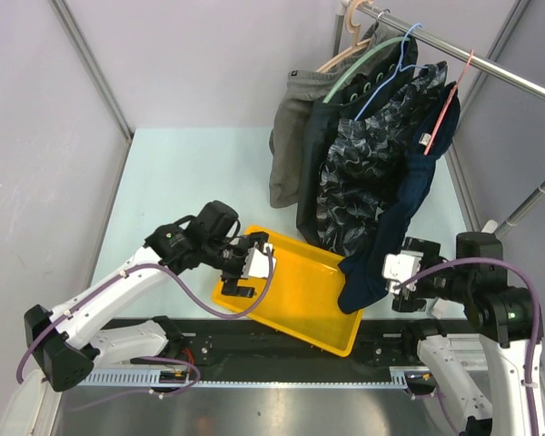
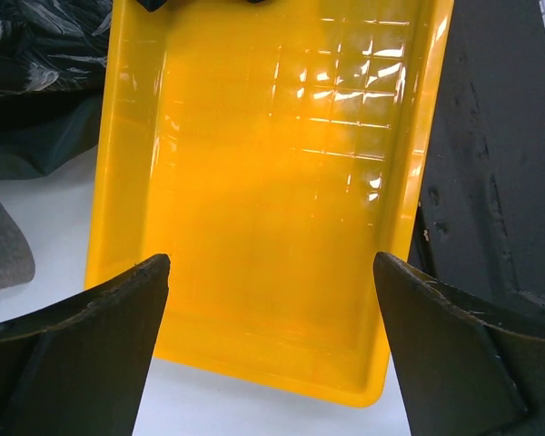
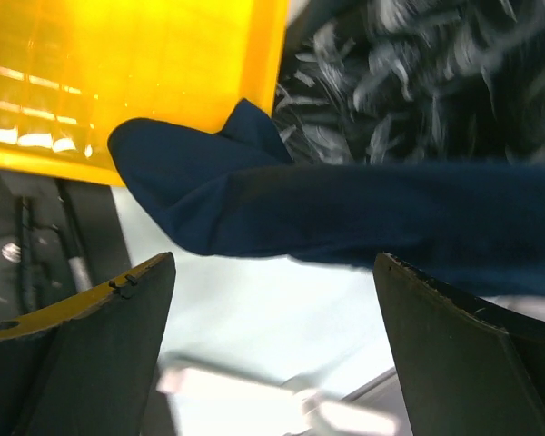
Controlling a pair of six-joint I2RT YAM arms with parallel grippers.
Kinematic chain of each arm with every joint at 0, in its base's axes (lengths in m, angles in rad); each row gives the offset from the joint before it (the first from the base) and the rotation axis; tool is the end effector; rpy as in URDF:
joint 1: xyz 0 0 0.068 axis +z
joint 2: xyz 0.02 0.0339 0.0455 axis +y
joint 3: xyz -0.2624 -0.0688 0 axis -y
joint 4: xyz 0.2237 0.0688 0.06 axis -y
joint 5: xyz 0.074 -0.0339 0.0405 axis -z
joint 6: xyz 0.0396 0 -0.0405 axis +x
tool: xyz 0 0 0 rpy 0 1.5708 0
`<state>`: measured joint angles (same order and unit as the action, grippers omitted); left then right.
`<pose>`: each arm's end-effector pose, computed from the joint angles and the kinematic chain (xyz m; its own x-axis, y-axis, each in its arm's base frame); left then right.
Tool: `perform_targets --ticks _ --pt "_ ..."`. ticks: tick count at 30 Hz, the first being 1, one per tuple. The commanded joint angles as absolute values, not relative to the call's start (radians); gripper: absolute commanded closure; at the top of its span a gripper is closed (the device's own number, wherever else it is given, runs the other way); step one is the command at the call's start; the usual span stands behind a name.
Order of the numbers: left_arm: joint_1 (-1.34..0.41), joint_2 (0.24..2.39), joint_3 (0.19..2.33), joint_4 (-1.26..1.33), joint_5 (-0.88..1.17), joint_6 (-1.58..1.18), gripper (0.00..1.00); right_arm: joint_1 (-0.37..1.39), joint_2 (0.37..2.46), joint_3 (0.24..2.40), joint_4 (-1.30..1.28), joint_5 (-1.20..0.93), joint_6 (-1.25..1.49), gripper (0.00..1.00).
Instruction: Place the shorts on the hanger
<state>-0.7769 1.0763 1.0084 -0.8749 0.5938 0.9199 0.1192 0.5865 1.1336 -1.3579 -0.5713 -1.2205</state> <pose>0.1167 -0.1458 0.3027 0.2991 0.6306 -0.7162 0.9532 -0.2329 0.1931 0.0324 0.0254 0.3486 0.1944 -0.7725 -0.6046 -0.8372 0.1905 -0.5126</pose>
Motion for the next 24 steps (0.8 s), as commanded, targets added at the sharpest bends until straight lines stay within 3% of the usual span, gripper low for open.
perform_targets --ticks 1,6,12,15,18,19,24 --pt "-0.784 1.078 1.045 -0.858 0.644 0.879 0.02 0.140 0.672 1.091 -1.514 -0.641 -1.512 0.06" --pt "-0.762 1.081 1.049 -0.842 0.620 0.876 0.02 0.207 0.773 1.005 -1.453 -0.605 -1.623 0.07" --pt "-0.746 1.088 1.042 -0.833 0.630 0.865 0.02 0.394 0.792 0.896 -1.224 -0.431 -1.553 0.09" --pt "-0.746 1.094 1.042 -0.838 0.624 0.873 0.02 0.431 0.804 0.851 -1.097 -0.332 -1.484 0.16" --pt "-0.746 1.098 1.045 -0.841 0.620 0.879 0.02 0.448 0.813 0.824 -0.950 -0.254 -1.421 0.32" --pt "-0.746 1.100 1.045 -0.842 0.621 0.880 0.02 0.448 0.810 0.816 -0.905 -0.232 -1.405 0.41" --pt "-0.742 1.101 1.046 -0.839 0.626 0.865 0.02 0.440 0.840 0.787 -0.650 -0.111 -1.390 0.54"
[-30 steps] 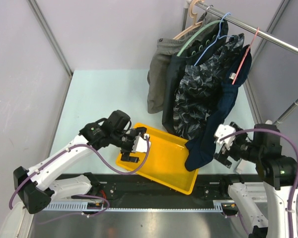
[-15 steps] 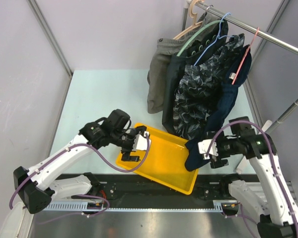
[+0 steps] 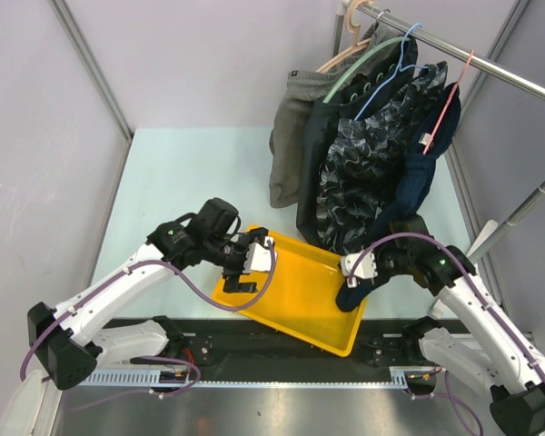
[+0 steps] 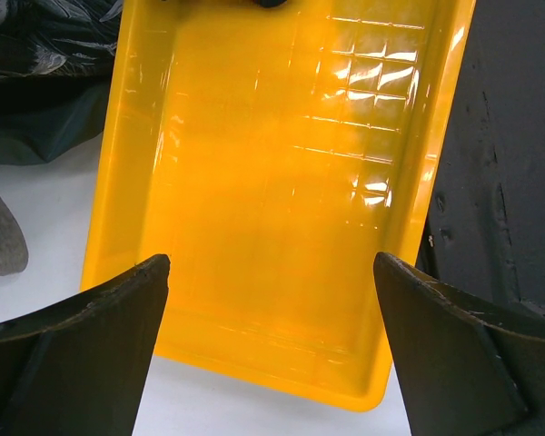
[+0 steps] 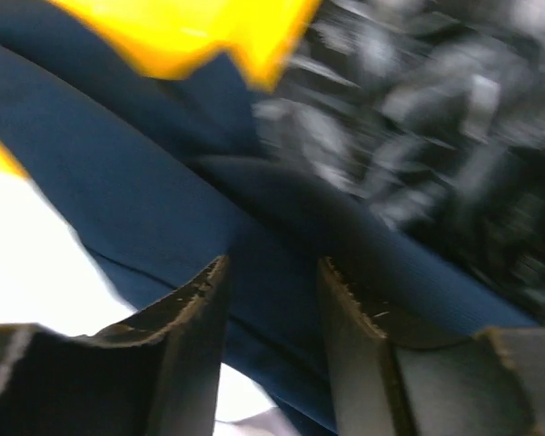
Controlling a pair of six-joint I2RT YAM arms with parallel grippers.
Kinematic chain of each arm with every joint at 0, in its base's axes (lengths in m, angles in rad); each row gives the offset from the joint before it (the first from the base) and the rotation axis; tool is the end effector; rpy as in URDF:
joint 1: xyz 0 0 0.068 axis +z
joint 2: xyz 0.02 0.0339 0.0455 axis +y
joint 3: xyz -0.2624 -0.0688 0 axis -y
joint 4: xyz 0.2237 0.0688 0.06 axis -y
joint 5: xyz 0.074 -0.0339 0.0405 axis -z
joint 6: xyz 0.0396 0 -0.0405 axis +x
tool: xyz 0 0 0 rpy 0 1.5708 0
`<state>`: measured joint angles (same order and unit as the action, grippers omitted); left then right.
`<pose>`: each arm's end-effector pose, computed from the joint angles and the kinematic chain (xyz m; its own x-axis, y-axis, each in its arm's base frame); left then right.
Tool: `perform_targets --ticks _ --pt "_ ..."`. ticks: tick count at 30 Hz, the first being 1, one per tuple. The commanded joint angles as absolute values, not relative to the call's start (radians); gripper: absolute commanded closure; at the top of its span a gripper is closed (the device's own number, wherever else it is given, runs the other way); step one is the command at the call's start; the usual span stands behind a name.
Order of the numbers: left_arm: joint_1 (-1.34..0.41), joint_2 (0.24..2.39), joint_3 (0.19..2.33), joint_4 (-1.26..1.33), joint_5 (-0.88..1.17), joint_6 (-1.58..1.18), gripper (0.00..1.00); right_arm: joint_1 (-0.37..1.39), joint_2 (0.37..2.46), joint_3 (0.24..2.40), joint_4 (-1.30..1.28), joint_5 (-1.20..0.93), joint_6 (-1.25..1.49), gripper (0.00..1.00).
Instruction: Place the shorts on the hanger
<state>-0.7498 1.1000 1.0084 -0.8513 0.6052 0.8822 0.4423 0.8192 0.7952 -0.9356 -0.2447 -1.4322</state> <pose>0.1250 -0.1472 0.3004 0.2453 0.6393 -0.7288 0.9689 -0.1881 0.1610 0.1138 0.0645 0.2678 0.4335 -0.8579 -0.2758 -0.8078 -0.2343 -0.5409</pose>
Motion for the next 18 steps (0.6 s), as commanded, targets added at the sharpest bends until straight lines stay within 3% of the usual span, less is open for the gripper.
perform_targets --ticks 1,9,18 --pt "-0.736 1.103 1.046 -0.838 0.633 0.859 0.03 0.434 0.854 0.787 -0.614 -0.076 -1.385 0.56" --pt "-0.652 1.111 1.063 -0.802 0.699 0.781 0.03 0.327 1.063 0.787 -0.241 0.058 -1.388 0.59" --pt "-0.563 1.108 1.063 -0.784 0.738 0.715 0.03 0.173 1.181 0.795 0.011 0.029 -1.465 0.57"
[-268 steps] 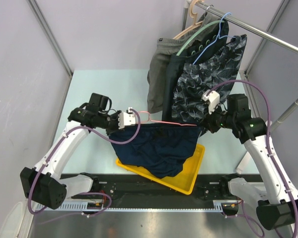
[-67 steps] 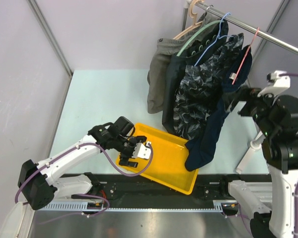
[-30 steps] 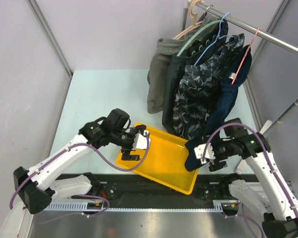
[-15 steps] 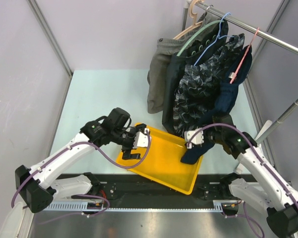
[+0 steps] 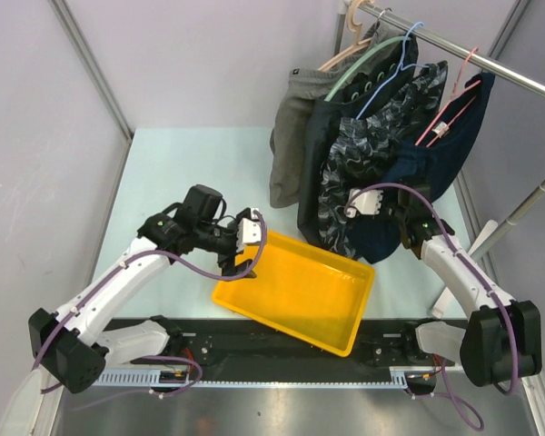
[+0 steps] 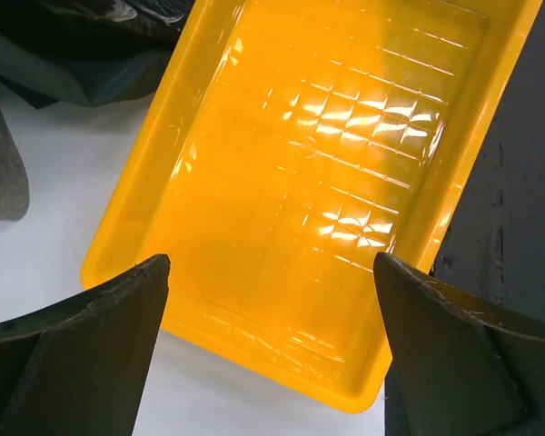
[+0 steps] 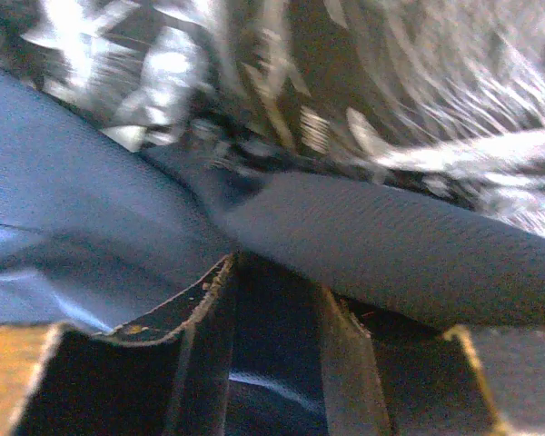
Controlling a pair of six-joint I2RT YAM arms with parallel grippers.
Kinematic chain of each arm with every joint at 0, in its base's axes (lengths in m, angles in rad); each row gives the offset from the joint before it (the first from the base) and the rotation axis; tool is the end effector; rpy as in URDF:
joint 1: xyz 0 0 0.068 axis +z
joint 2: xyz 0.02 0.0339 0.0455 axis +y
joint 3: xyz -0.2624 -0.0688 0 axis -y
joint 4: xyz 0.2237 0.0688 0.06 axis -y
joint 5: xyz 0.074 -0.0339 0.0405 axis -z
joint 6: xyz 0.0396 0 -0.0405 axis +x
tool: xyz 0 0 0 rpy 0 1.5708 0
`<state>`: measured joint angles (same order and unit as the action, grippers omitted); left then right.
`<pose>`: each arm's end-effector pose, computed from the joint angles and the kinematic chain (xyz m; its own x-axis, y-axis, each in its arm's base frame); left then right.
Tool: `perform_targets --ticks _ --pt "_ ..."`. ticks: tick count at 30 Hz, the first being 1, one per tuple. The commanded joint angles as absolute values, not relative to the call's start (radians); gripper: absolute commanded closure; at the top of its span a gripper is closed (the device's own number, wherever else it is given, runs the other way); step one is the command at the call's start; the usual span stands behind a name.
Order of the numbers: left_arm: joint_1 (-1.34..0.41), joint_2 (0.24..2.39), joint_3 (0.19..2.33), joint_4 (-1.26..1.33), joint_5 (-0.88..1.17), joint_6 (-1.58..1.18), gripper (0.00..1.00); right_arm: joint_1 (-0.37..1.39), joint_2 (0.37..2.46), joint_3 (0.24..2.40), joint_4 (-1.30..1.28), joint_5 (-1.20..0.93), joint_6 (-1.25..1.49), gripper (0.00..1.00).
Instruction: Place the shorts on the hanger
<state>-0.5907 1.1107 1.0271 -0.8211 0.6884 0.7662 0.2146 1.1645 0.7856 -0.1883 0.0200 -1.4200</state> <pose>0.1488 -0.1301 0.3075 0.0538 0.6087 -0.7916 0.9976 0.0010 0.0686 0.2367 0.0508 0.2665 0.1153 -0.9865 -0.1161 -0.5485 0.0342 -0.8355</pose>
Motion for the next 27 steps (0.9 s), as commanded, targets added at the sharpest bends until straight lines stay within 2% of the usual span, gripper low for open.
perform_targets --ticks 1,3,6,10,14,18,24,27 --pt "-0.558 1.112 1.062 -0.779 0.744 0.707 0.03 0.154 1.186 0.799 0.023 0.020 -1.466 0.56" --pt "-0.542 1.124 1.065 -0.779 0.759 0.677 0.03 0.149 1.161 0.816 -0.038 -0.021 -1.451 0.54" --pt "-0.508 1.123 1.065 -0.752 0.805 0.614 0.01 0.182 1.064 0.838 -0.211 -0.093 -1.418 0.43" --pt "-0.447 1.117 1.097 -0.706 0.831 0.511 0.00 0.267 0.910 0.842 -0.484 -0.215 -1.388 0.36" --pt "-0.323 1.100 1.121 -0.666 0.842 0.408 0.00 0.440 0.786 0.865 -0.616 -0.290 -1.238 0.27" --pt "-0.204 1.065 1.135 -0.663 0.856 0.325 0.00 0.611 0.738 0.931 -0.663 -0.267 -0.973 0.13" --pt "-0.092 1.009 1.189 -0.771 0.671 0.317 0.00 0.676 0.733 0.976 -0.675 -0.229 -0.565 0.01" --pt "-0.084 0.965 1.187 -0.813 0.565 0.339 0.00 0.608 0.697 0.974 -0.699 -0.281 -0.439 0.00"
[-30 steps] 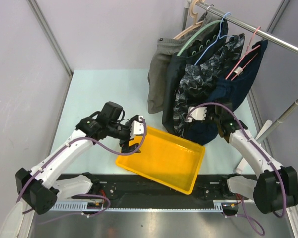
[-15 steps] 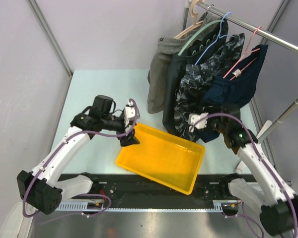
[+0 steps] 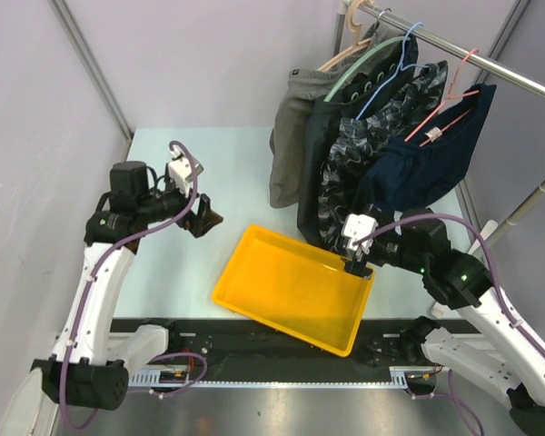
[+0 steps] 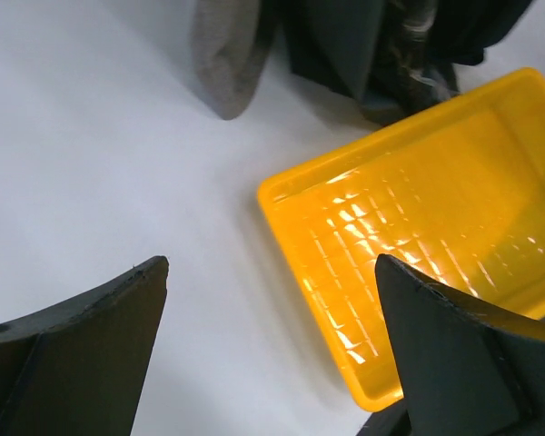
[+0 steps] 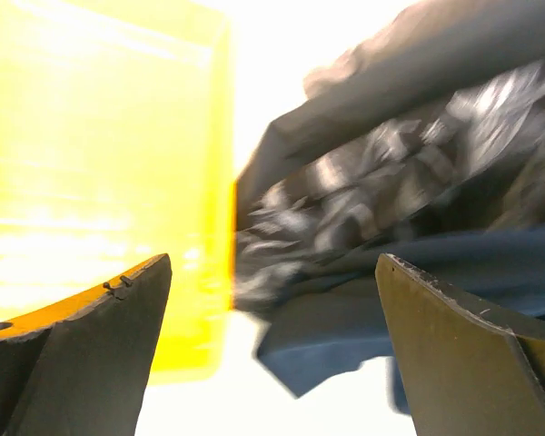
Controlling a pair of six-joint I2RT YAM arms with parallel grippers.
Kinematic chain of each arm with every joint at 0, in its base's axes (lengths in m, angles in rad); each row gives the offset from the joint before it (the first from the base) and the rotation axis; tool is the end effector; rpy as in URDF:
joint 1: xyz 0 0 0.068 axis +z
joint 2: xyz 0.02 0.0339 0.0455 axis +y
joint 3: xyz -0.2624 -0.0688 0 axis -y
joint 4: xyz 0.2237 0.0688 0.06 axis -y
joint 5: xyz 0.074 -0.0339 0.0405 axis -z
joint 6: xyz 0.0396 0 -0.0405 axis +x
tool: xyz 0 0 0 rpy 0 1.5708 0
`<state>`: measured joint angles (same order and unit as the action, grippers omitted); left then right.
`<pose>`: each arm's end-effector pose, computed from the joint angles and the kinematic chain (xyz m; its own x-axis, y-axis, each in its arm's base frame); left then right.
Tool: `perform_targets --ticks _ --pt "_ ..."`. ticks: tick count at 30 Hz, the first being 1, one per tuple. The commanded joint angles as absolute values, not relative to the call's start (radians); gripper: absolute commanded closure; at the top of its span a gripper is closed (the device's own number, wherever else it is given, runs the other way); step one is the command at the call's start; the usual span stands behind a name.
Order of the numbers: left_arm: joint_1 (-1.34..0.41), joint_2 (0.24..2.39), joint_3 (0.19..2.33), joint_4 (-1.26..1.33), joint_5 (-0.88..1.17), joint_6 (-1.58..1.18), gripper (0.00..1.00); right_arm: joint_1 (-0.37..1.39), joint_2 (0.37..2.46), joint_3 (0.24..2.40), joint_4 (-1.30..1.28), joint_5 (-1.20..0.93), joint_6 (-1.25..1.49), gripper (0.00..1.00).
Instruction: Place the shorts on the hanger
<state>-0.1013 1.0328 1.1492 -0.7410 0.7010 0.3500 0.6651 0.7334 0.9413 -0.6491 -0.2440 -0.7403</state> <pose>0.1818 -0.0442 0.3634 -0.3415 0.2981 -0.8913 0.7611 0.6442 -0.0761 0.0989 0.0897 0.3460 0.2718 -0.6186 -0.7372 -0.7957 0.2864 -0.5338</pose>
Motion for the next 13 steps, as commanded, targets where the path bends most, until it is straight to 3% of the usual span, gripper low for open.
perform_targets --ticks 1,13 --pt "-0.084 0.951 1.175 -0.816 0.527 0.339 0.00 0.571 0.686 0.974 -0.710 -0.288 -0.413 0.00" --pt "-0.086 0.842 1.014 -0.793 0.359 0.344 0.00 0.425 0.580 0.974 -0.736 -0.350 -0.213 0.00"
